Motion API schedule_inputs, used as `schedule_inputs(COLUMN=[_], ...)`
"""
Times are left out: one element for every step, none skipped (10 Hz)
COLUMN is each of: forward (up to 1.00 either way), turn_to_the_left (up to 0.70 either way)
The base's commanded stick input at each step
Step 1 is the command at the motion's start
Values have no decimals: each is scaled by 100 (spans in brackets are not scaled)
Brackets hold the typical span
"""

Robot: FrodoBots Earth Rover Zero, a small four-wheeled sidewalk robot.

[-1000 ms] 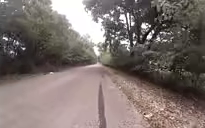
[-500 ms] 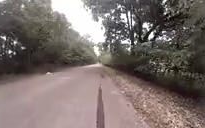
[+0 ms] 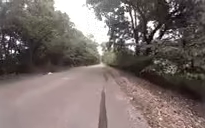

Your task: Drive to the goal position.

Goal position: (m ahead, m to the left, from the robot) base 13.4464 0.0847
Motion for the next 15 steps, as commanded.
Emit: schedule_inputs(forward=[70, 70, 70, 70, 70, 70, 70, 70, 70, 70, 70, 70, 70, 70, 70], turn_to_the_left=[0, 0, 0, 0, 0, 0, 0, 0, 0, 0, 0, 0, 0, 0, 0])
